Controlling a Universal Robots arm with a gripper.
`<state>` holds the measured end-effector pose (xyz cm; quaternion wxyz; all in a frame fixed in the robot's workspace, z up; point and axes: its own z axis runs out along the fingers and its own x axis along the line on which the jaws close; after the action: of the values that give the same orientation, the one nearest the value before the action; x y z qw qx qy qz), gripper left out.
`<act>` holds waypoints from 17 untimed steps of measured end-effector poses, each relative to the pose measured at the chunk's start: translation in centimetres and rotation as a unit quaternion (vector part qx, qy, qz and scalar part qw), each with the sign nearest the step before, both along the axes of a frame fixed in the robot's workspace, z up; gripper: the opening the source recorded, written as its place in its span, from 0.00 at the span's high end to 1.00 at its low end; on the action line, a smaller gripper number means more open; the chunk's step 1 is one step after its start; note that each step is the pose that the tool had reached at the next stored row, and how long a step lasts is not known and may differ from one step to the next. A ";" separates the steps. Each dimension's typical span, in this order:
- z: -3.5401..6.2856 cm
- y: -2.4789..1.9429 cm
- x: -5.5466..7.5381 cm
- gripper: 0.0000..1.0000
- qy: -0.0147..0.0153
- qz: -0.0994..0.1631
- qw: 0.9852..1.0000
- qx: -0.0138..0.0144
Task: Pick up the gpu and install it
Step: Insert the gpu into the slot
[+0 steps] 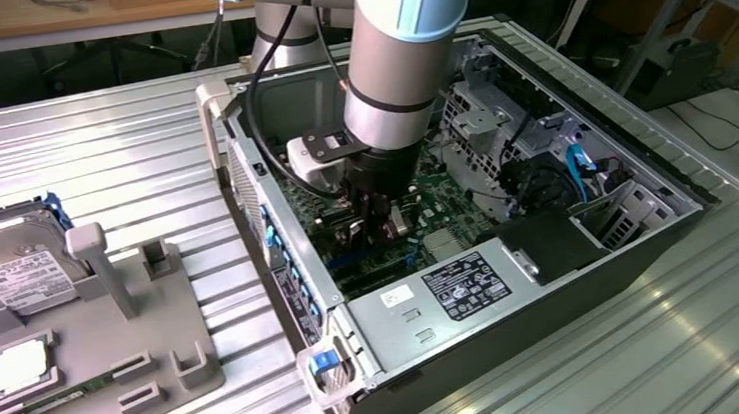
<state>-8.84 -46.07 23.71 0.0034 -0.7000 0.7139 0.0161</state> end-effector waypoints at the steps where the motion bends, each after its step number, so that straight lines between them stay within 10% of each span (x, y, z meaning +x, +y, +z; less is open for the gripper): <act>1: 0.00 0.00 0.0 0.72 0.000 0.000 1.000 0.000; 17: -0.34 0.00 0.0 0.72 0.000 0.000 1.000 0.000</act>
<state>-8.84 -46.07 23.37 0.0031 -0.7000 0.7139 0.0164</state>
